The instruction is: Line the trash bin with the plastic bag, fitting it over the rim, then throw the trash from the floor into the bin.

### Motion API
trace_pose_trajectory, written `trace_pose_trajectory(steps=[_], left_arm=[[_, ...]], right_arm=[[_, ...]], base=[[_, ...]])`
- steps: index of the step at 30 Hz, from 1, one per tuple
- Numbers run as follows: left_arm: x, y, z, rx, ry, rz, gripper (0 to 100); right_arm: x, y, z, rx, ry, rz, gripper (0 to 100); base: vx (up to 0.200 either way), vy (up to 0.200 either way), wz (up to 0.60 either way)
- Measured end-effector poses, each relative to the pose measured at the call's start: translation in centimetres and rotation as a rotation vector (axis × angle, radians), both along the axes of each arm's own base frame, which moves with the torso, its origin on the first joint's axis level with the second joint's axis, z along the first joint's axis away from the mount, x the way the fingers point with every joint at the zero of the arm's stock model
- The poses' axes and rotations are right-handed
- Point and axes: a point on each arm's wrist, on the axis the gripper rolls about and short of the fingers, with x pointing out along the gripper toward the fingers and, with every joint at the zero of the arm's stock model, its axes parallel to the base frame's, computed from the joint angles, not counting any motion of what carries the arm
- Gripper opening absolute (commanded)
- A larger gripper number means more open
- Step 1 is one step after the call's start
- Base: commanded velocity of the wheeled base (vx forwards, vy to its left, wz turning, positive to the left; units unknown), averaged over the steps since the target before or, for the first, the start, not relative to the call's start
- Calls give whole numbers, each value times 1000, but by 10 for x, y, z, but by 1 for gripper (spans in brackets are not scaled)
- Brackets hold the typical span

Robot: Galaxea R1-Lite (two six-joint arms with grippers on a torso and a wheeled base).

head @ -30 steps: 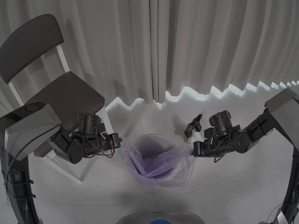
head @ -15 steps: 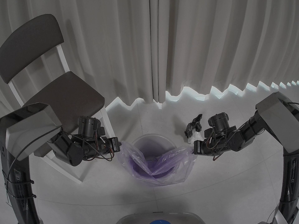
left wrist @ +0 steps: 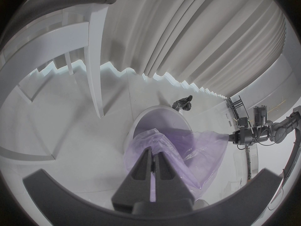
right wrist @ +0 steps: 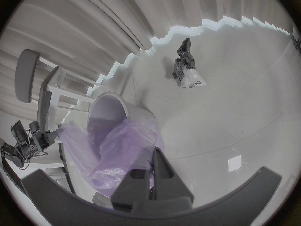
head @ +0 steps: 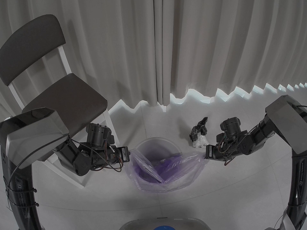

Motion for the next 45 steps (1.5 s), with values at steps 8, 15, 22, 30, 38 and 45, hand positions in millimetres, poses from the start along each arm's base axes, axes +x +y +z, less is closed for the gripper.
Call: trace_pose_trajectory(steps=[8,15,22,30,38,45], left_arm=[[8,17,-3,0,-2,47,0],[18,-3,-5,3,-22,27,0],[17,-29,-13,10,-26,-17,0],[19,-19,-11,12,-26,7,0],[19,-2,-4,10,-37,43,0],[18,-3,-2,7,-46,39,0]], right_arm=[[-10,22,0,7,-20,58,0],[-5,23,-2,14,-46,58,0],[9,6,-8,16,-54,9,0],[3,15,-15,6,-33,34,0],[-11,31,-21,-10,-3,86,100],[-13,24,-16,-17,-9,84,100]], base=[[0,0,0],[0,0,0],[0,0,0],[0,0,0],[0,0,0],[0,0,0]])
